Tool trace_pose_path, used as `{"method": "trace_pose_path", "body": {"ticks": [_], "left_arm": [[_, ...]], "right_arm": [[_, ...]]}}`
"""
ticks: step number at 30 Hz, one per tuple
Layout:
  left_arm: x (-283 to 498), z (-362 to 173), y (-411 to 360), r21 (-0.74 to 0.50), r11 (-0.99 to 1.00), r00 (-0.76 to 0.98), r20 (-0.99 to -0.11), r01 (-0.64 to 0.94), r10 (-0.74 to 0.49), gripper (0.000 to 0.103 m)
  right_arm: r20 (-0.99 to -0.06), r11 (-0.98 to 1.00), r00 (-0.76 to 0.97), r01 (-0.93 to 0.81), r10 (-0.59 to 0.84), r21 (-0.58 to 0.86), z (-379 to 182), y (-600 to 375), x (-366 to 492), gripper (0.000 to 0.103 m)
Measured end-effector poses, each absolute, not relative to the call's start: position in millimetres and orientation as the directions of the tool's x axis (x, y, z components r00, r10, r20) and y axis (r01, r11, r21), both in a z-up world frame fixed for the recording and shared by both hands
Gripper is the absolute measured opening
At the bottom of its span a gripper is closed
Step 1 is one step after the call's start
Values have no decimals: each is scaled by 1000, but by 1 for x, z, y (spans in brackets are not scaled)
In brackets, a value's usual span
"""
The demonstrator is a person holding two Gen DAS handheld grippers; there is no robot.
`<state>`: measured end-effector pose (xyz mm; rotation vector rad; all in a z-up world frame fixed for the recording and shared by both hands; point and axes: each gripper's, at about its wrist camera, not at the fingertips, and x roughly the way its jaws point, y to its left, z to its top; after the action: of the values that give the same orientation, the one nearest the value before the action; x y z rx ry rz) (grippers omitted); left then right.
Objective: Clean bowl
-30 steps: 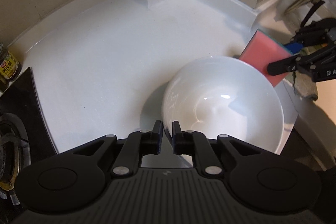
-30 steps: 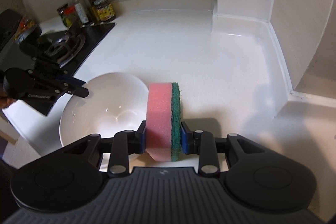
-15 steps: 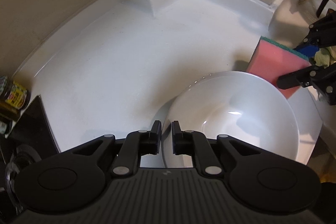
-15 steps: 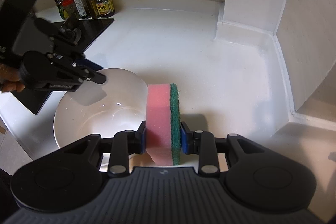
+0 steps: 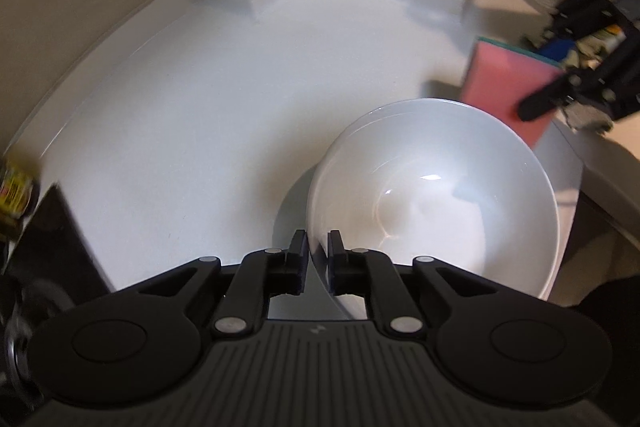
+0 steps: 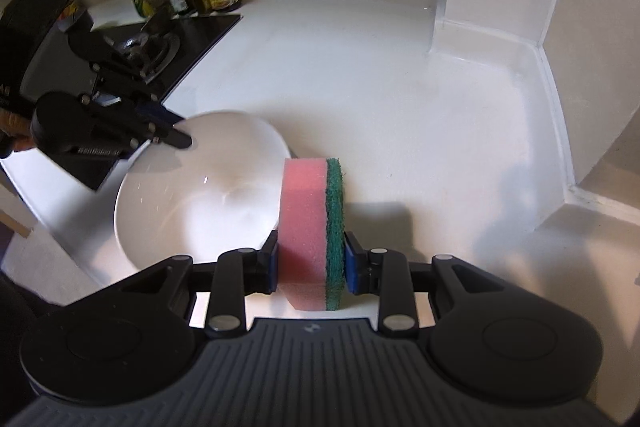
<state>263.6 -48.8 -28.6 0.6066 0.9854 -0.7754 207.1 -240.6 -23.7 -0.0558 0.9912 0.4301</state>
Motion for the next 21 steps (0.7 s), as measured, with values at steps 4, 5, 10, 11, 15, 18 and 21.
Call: {"method": "trace_pose_path", "body": {"ticks": [4,5,10,11,15,18,21], "left_arm": [[272,-30,-64,121,562,344,-886,818,-310,8],[274,-29,-64,108,588,348,-884,802,-312,8],[273,-26,-40,1,757,366,-875,654,-315,9],[270,-26,-34,-2,769,367,-878,640,-307,9],[258,-33,-26,-3,762,350,-887,648,-302,9],[262,-34,-33,28,718,342,-892,696,-296,9],[268,-33,-47,72,645,334,-895,761,-295,9]], "right_arm": [[-810,925,507,-363,295,110,-24,-232,220,27],[-807,927,515,-362,287,99,-24,-229,221,27],[-793,934,531,-332,300,131,-25,-234,217,27],[-789,936,533,-321,307,147,-26,-238,214,27],[-790,933,525,-323,317,159,-26,-242,204,27],[-803,924,501,-353,322,150,-25,-242,199,27],[-813,918,486,-373,319,137,-23,-243,205,27]]}}
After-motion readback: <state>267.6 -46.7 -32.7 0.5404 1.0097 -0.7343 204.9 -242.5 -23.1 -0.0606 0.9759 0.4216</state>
